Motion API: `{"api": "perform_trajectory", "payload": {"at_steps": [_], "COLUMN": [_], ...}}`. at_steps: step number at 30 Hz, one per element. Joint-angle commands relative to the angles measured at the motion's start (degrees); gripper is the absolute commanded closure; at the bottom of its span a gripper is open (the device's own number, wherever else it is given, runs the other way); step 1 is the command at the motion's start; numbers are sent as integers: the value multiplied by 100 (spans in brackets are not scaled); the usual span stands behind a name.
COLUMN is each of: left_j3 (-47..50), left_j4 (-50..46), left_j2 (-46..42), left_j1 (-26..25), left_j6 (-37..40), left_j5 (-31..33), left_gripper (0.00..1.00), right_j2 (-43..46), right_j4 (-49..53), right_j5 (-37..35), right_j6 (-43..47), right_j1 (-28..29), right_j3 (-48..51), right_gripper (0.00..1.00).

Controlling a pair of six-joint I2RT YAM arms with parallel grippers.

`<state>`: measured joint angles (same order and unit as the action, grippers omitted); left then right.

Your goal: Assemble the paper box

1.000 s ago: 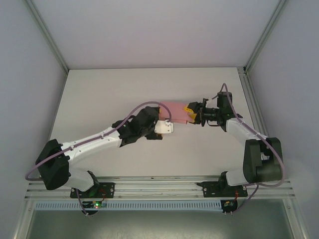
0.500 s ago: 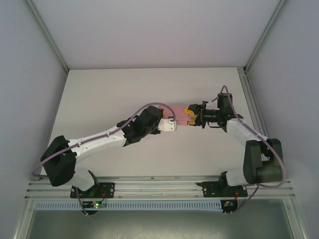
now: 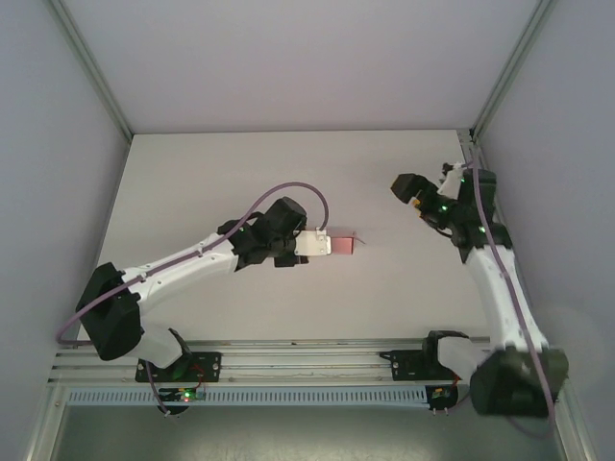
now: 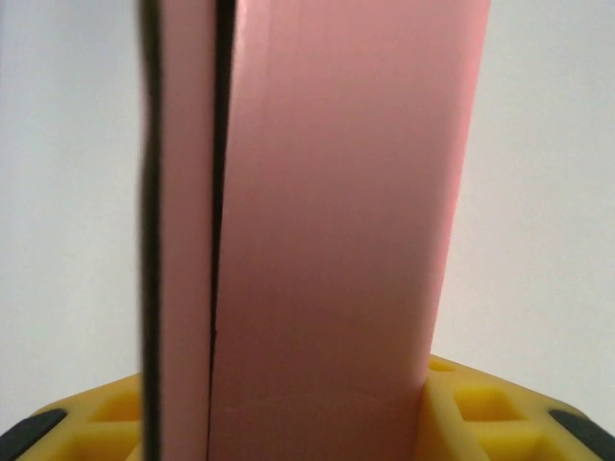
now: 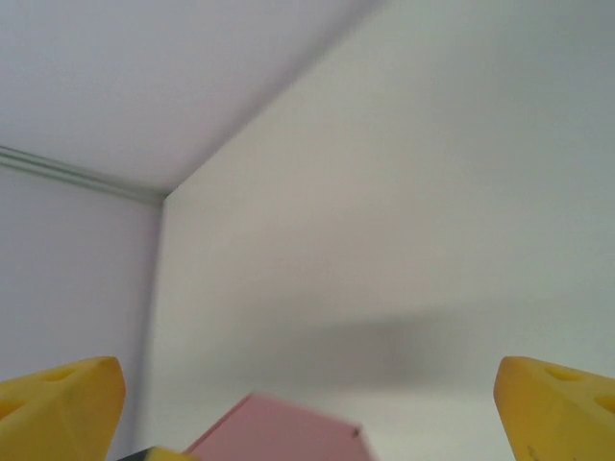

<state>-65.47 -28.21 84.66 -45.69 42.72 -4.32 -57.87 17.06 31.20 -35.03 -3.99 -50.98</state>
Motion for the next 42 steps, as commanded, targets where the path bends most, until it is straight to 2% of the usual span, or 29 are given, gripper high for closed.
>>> {"api": "perform_trajectory", "payload": {"at_steps": [1, 3, 5, 7, 9, 11, 17, 21, 23, 27, 29, 34, 36, 42], "left_j3": [-394, -623, -683, -767, -859, -896, -927, -965, -974, -976, -1003, -1002, -1002, -1003], "left_j4": [-1300, -1626, -1866, -1873, -1903, -1952, -1916, -1934, -1922, -1847, -1862, -1824, -1821, -1820], "left_j2": [229, 397, 498, 624, 748, 860, 1103, 1305, 1393, 1502, 1537, 1544, 1543, 1527], "left_j1": [236, 292, 410, 477, 551, 657, 716, 714, 716, 713, 715, 720, 725, 722], "left_j6": [-416, -640, -564, -720, -853, -793, -773, -826, -847, -875, -901, -893, -881, -838], "left_j5": [-665, -660, -1011, -904, -874, -1119, -1147, -1151, -1149, -1166, -1184, -1115, -1117, -1116], "left_gripper": [54, 54, 49, 55, 53, 53, 54, 57, 59, 60, 60, 60, 60, 60], "right_j2": [1105, 1514, 1553, 1368, 1100, 846, -96, -1025, -1457, -2024, -2167, -2299, -2306, -2166], "right_j4": [-722, -1442, -1687, -1551, -394, 387, 896, 1154, 1276, 1576, 1599, 1688, 1744, 1721], "right_j5": [-1118, -500, 260, 977, 720, 367, -1070, -2086, -2098, -2037, -1908, -1652, -1531, -1237], "right_j6": [1433, 1353, 1016, 1283, 1890, 2396, 3125, 3422, 3546, 3671, 3666, 3687, 3713, 3898], "right_j1": [23, 29, 145, 506, 1002, 1496, 2632, 3083, 3143, 3204, 3203, 3211, 3218, 3220], "right_j3": [867, 1270, 1339, 1274, 891, 629, 194, -248, -493, -796, -822, -929, -940, -878], "right_gripper": [2, 2, 7, 20, 23, 26, 36, 41, 52, 60, 68, 68, 63, 61]}}
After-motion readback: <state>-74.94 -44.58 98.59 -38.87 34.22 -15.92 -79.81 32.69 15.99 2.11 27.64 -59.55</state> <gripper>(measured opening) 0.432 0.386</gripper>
